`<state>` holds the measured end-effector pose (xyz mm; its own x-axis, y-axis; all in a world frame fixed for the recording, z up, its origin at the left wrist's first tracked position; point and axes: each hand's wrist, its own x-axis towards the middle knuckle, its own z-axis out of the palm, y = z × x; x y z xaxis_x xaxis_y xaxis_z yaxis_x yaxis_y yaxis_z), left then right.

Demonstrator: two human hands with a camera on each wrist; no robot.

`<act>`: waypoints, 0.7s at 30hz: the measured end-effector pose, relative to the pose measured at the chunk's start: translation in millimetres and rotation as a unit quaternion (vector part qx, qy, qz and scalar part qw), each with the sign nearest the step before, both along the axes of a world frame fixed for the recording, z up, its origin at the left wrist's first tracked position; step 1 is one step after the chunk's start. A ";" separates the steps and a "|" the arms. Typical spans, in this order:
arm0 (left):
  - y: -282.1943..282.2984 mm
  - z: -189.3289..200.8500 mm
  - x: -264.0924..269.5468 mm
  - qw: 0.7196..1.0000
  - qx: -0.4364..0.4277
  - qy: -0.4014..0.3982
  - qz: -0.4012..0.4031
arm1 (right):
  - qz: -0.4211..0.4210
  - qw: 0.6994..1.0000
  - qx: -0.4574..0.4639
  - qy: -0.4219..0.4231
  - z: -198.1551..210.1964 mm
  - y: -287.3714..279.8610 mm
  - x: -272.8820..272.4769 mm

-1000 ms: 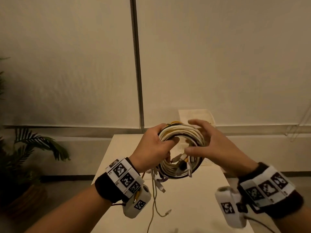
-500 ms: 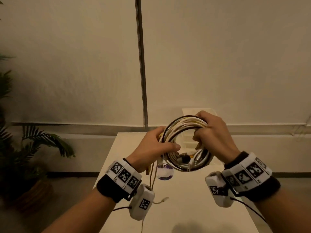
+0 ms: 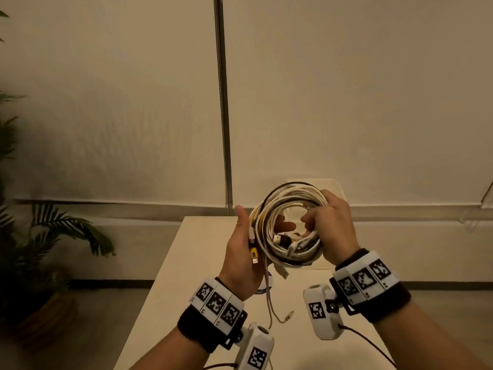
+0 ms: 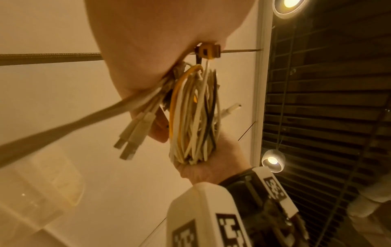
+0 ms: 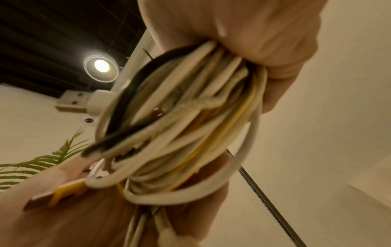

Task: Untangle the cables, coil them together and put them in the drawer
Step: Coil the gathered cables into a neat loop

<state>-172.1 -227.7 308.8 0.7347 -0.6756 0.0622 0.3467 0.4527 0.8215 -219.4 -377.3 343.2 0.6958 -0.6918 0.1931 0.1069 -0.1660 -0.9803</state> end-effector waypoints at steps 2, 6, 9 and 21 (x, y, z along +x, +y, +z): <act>-1.9 -0.7 1.4 1.000 -0.004 0.005 0.012 | -0.013 1.000 0.013 -0.004 -3.7 -1.2 -0.6; -7.5 -5.2 -3.6 0.997 0.001 -0.063 0.049 | -0.033 0.999 0.030 -0.019 -9.3 0.4 -2.1; -11.7 -10.5 -4.2 0.995 0.014 -0.090 0.039 | -0.037 0.999 0.014 -0.020 -12.9 3.7 -6.1; 16.1 2.1 16.1 0.994 0.039 -0.031 -0.094 | -0.017 0.998 -0.055 -0.031 -12.9 -0.5 -18.2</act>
<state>-156.0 -211.6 310.9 0.5917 -0.8049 0.0453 0.3669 0.3189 0.8739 -237.6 -377.9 330.3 0.6568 -0.6871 0.3105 0.1589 -0.2763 -0.9478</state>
